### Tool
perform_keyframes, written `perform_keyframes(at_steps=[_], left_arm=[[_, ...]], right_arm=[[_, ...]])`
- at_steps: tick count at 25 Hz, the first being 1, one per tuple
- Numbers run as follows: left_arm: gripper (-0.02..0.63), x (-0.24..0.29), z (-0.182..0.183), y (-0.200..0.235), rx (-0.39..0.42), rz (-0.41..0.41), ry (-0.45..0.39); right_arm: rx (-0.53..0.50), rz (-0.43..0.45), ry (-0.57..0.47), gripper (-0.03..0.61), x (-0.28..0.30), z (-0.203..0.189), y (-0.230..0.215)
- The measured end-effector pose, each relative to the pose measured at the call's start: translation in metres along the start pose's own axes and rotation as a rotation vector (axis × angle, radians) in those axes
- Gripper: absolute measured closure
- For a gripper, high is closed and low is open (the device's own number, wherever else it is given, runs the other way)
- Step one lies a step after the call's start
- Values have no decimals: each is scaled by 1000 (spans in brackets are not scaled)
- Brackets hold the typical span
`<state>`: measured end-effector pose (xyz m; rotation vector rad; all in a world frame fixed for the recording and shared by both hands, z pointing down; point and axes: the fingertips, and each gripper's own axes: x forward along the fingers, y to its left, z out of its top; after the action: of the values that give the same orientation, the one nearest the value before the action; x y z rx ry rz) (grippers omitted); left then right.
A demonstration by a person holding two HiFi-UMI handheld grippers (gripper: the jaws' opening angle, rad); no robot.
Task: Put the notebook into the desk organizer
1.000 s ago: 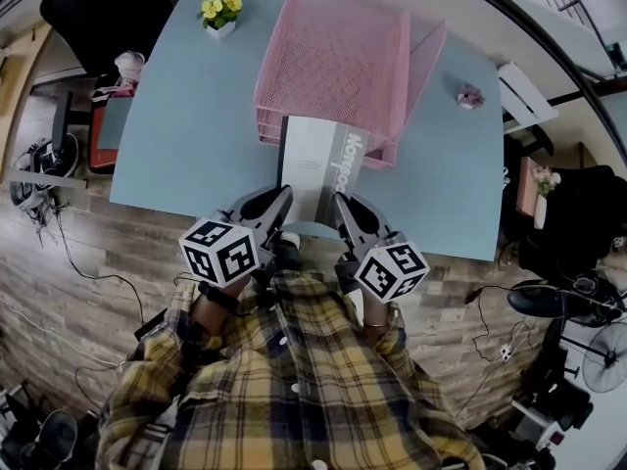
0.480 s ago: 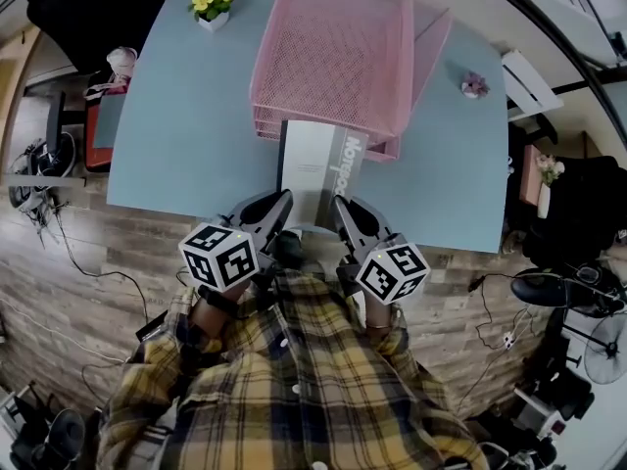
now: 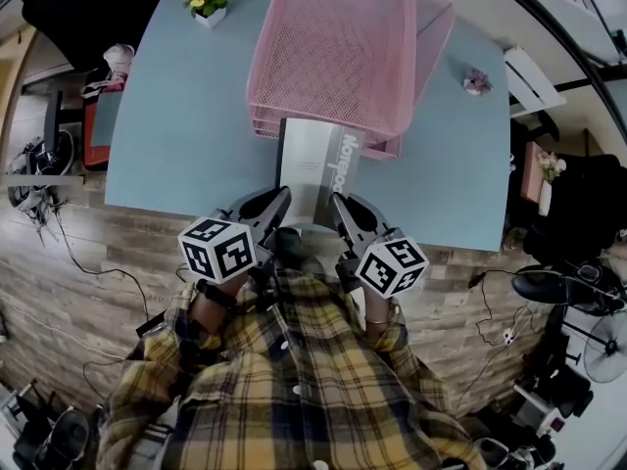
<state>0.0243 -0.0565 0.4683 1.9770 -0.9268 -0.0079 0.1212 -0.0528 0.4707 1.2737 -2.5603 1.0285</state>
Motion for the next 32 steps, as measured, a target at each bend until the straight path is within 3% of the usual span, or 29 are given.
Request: perform_keyframes(at_steps=[22,32], left_arm=[[609,39,49,16,-51,-57,-8],[609,51,66,13,-53,-74,-37]], right_arm=[[-67,23,-15,543,39,42,-25],[-107,14,-33,453,46,55,-32]])
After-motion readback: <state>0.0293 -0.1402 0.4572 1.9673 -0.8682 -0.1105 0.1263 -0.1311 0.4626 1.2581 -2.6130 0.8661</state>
